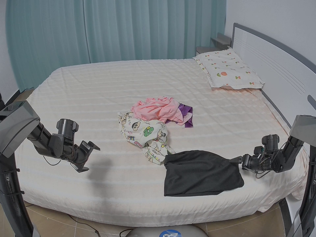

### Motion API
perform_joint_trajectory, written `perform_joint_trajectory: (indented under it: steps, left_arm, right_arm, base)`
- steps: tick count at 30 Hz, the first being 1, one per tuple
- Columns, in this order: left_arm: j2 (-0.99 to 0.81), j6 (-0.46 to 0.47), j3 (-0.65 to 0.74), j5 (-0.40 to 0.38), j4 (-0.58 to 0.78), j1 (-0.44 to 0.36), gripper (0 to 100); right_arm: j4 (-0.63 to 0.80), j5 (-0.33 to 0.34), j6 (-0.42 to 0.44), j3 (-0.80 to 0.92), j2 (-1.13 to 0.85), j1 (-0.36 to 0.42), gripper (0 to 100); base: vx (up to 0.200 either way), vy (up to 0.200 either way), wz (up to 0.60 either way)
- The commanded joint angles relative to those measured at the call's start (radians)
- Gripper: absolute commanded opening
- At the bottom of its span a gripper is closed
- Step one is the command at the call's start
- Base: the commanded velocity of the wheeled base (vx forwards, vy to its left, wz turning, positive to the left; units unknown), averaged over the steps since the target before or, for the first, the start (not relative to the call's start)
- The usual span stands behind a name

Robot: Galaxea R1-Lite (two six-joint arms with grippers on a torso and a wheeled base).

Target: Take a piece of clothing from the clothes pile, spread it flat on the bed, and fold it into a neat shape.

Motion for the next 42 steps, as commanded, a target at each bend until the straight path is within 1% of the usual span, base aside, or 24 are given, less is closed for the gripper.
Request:
perform_joint_trajectory:
  steps: [1, 4, 5, 9, 11, 13, 14, 15, 24, 29, 32, 35, 37, 41, 42]
  left_arm:
    - [0.016, -0.008, -0.022, 0.039, 0.000, -0.032, 100]
    - [0.013, -0.015, -0.022, 0.036, 0.006, -0.041, 100]
    - [-0.025, -0.041, -0.007, 0.036, 0.011, -0.118, 100]
    - [-0.025, -0.088, -0.004, 0.027, 0.011, -0.172, 100]
    - [-0.028, -0.104, -0.004, 0.024, 0.011, -0.181, 100]
    - [-0.028, -0.113, -0.005, 0.024, 0.011, -0.184, 100]
    - [-0.027, -0.130, -0.005, 0.022, 0.011, -0.199, 100]
    - [-0.025, -0.136, -0.005, 0.024, 0.011, -0.209, 100]
    - [-0.024, -0.140, -0.001, 0.024, 0.012, -0.222, 100]
    - [-0.025, -0.139, 0.018, 0.024, 0.005, -0.222, 100]
    - [-0.025, -0.140, 0.019, 0.029, 0.005, -0.224, 100]
    - [-0.030, -0.142, 0.022, 0.032, 0.006, -0.224, 100]
    - [-0.034, -0.140, 0.044, 0.025, -0.001, -0.224, 100]
    - [-0.034, -0.139, 0.042, 0.027, -0.001, -0.225, 100]
    - [-0.033, -0.140, 0.041, 0.029, 0.000, -0.225, 100]
  right_arm:
    - [-0.014, 0.071, -0.104, 0.099, -0.036, -0.043, 100]
    - [-0.019, 0.077, -0.113, 0.107, -0.036, -0.041, 100]
    - [-0.042, 0.080, -0.127, 0.150, -0.039, -0.028, 100]
    - [-0.091, 0.089, -0.131, 0.214, -0.059, -0.023, 100]
    - [-0.132, 0.101, -0.134, 0.231, -0.054, -0.025, 100]
    - [-0.145, 0.111, -0.133, 0.236, -0.054, -0.026, 100]
    - [-0.163, 0.138, -0.134, 0.245, -0.046, -0.026, 100]
    - [-0.168, 0.151, -0.138, 0.250, -0.037, -0.025, 100]
    - [-0.180, 0.149, -0.159, 0.251, -0.002, 0.003, 100]
    - [-0.201, 0.154, -0.161, 0.268, 0.000, 0.017, 100]
    - [-0.241, 0.158, -0.148, 0.276, 0.004, 0.048, 100]
    - [-0.251, 0.160, -0.145, 0.296, 0.000, 0.072, 100]
    - [-0.272, 0.160, -0.125, 0.302, 0.003, 0.107, 100]
    - [-0.309, 0.158, -0.065, 0.303, 0.018, 0.156, 100]
    - [-0.333, 0.148, -0.052, 0.303, 0.033, 0.169, 100]
  base:
    - [0.000, 0.000, 0.00]
    - [0.000, 0.000, 0.00]
    - [0.000, 0.000, 0.00]
    - [0.000, 0.000, 0.00]
    - [0.000, -0.200, 0.00]
    - [0.000, -0.200, 0.00]
    - [0.000, -0.200, 0.00]
    - [0.000, -0.200, 0.00]
    - [0.000, -0.200, 0.00]
    - [0.000, 0.000, 0.00]
    - [0.000, 0.000, 0.00]
    - [0.000, 0.000, 0.00]
    - [0.000, 0.000, 0.00]
    - [0.000, 0.000, 0.00]
    - [0.000, 0.000, 0.00]
